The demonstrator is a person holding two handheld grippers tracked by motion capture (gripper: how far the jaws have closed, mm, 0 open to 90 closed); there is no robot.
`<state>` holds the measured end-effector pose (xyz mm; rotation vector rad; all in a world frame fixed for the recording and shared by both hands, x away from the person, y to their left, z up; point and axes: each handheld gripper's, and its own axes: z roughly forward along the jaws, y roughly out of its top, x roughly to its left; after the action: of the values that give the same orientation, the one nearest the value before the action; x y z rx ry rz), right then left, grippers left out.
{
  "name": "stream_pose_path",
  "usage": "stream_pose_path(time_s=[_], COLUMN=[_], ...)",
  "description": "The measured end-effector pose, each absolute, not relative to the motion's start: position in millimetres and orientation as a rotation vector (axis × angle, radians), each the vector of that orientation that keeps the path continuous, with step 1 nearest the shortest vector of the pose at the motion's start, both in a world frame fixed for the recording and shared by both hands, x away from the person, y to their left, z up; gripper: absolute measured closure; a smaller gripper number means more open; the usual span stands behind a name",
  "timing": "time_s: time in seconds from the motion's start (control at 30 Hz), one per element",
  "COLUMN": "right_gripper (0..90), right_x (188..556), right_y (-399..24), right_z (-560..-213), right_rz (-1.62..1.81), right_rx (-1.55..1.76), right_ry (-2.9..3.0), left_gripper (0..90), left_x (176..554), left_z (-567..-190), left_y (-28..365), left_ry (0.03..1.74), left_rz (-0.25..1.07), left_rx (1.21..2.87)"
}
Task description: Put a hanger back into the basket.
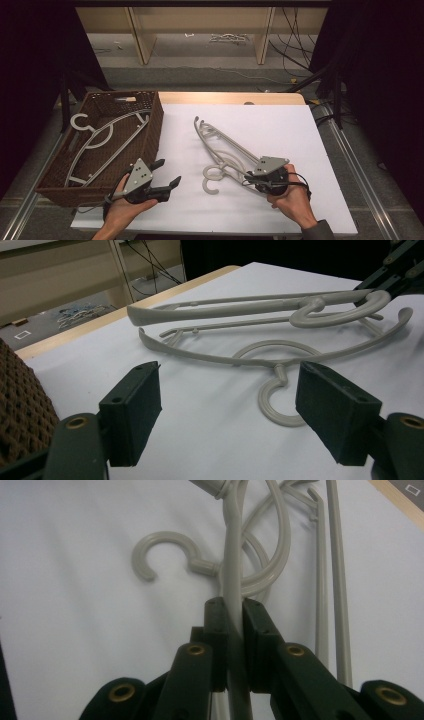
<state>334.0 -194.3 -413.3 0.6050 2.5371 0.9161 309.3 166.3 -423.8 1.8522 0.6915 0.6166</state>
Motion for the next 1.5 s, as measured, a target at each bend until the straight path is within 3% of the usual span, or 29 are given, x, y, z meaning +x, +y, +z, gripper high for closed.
stream_pose_path(time_s=[0.57, 1.13, 1.5], right_gripper=[82.8, 82.8, 82.8], right_x=[317.7, 311.3, 309.9], right_y=[-176.7, -166.7, -162.9], right_z=[-397.8, -396.8, -399.7], right_rz=[1.047, 1.084, 1.071], right_rx=[0.495, 0.392, 0.311], right_ry=[2.617, 2.693, 2.74], left_gripper=[26.8, 36.5, 63.2], left_x=[334.0, 337.7, 336.0], left_z=[-424.7, -422.3, -418.6], left_y=[129.3, 125.4, 117.2], left_ry=[0.45, 0.25, -0.019], left_rz=[0.689, 0.596, 0.564], left_rx=[2.001, 2.12, 2.289])
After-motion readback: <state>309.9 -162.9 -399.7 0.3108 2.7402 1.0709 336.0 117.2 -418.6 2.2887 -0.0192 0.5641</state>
